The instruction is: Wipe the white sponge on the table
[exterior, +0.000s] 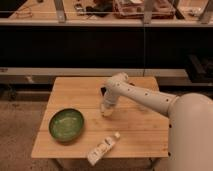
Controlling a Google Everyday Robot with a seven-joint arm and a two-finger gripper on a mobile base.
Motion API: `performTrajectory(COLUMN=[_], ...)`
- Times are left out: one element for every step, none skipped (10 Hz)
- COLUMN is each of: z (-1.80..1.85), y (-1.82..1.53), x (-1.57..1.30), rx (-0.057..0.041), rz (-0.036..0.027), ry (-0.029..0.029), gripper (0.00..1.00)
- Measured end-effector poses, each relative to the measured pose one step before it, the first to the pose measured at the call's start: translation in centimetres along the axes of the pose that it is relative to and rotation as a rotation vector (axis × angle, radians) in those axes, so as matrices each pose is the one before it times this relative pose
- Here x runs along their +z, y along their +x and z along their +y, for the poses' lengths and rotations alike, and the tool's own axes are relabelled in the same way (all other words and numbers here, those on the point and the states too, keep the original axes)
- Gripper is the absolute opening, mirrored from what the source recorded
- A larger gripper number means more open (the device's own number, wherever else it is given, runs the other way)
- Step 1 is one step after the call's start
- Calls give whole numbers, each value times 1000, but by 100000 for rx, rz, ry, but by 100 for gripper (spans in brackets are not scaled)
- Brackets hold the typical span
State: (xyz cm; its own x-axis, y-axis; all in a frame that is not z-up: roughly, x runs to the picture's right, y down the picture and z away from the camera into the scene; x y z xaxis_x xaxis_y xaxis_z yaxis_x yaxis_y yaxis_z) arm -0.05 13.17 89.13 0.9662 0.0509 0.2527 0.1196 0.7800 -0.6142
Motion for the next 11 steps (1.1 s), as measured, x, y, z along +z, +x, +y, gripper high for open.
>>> performTrajectory(z=[736, 958, 1012, 1260, 1446, 979, 1431, 954, 756, 839, 419], y=[-799, -411, -277, -198, 92, 354, 818, 780, 924, 1446, 1470], x=[379, 371, 239, 115, -28, -250, -447, -326, -356, -420, -286], rx=[-2927, -2270, -2089, -1846, -1104, -57, 546, 900, 1628, 3353, 3649], rz=[-106, 259, 369, 201, 243, 254, 539, 576, 439, 144, 230], ry=[-379, -685, -648, -520, -624, -42, 54, -88, 257, 759, 725], gripper=[0, 0, 0, 0, 0, 0, 0, 0, 0, 0, 0])
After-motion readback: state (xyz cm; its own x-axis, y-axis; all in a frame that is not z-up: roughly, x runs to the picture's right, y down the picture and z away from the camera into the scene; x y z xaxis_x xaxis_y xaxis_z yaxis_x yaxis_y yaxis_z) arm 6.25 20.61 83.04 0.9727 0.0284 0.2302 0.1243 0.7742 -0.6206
